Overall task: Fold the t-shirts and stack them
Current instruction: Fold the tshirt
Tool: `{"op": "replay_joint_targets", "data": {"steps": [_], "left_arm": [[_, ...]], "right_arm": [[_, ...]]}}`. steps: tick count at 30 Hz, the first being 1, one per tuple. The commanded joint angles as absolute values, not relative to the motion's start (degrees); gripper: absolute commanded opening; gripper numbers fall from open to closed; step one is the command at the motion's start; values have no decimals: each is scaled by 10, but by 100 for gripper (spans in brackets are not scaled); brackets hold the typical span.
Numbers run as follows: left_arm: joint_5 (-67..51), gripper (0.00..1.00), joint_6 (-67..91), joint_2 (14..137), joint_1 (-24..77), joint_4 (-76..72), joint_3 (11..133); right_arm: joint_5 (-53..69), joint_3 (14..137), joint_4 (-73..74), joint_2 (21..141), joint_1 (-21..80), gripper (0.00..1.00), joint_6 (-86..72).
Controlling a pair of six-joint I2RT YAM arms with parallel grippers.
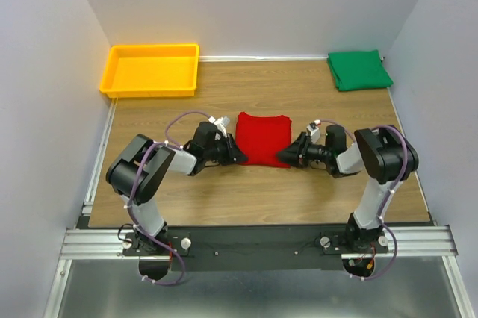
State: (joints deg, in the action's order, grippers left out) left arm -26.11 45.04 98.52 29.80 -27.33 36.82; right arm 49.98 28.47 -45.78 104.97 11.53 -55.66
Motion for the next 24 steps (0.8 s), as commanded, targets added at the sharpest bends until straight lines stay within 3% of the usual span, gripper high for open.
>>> {"op": "replay_joint_targets", "data": {"steps": [1, 3, 10, 16, 24], "left_arm": [[-275, 20, 487, 1024, 289, -343, 336], [-298, 20, 506, 1027, 273, -372, 306], [-298, 23, 525, 886, 262, -372, 258], [-204, 28, 508, 750, 263, -287, 256], [-146, 33, 493, 719, 257, -245, 264]], "right_arm": [[501, 242, -507, 1132, 66, 50, -550], [539, 221, -609, 1152, 52, 48, -596], [549, 236, -599, 1018, 63, 49, -647], [481, 305, -566, 945, 160, 53, -687], [393, 390, -558, 1093, 264, 55, -684]]}}
